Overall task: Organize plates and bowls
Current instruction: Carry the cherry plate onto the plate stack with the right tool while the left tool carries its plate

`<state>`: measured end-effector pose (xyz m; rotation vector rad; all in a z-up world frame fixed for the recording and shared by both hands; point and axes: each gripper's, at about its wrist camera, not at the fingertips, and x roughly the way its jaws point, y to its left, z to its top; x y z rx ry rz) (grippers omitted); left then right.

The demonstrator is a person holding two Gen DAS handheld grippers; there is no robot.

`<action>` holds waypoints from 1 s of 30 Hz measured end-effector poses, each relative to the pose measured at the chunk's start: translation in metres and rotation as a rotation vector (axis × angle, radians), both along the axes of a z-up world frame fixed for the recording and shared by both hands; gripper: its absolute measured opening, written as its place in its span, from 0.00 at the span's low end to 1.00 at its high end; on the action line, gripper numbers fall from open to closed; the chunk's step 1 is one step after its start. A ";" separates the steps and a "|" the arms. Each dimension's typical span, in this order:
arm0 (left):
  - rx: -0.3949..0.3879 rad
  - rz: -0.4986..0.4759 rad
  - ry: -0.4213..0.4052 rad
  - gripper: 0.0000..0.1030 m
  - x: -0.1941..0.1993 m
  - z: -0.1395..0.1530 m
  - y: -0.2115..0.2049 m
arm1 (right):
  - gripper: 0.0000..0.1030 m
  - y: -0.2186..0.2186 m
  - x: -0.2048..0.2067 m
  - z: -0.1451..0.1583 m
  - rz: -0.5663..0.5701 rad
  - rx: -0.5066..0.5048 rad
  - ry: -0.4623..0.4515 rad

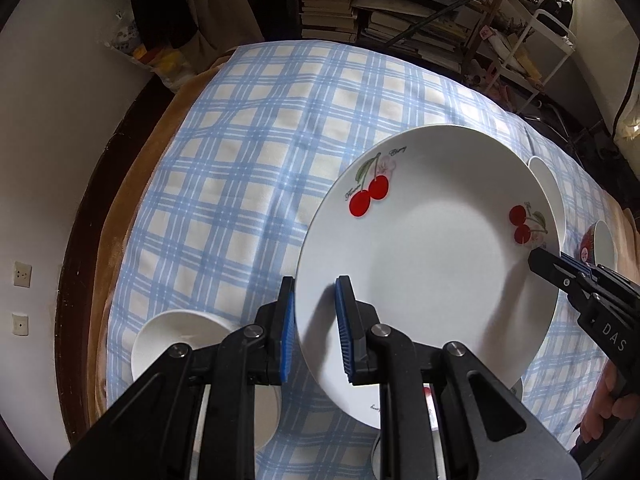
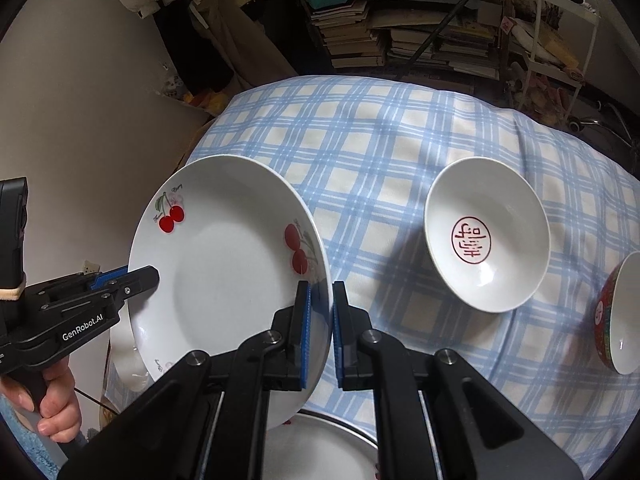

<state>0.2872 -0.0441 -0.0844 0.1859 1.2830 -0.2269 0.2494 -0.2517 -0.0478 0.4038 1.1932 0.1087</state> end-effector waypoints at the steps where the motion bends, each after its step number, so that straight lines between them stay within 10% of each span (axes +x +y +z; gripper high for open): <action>1: -0.001 -0.002 0.001 0.18 -0.006 0.001 0.000 | 0.11 0.000 -0.005 0.002 -0.001 -0.001 0.002; 30: 0.042 -0.096 -0.030 0.19 -0.145 -0.006 -0.021 | 0.11 -0.007 -0.147 0.012 -0.063 -0.031 0.016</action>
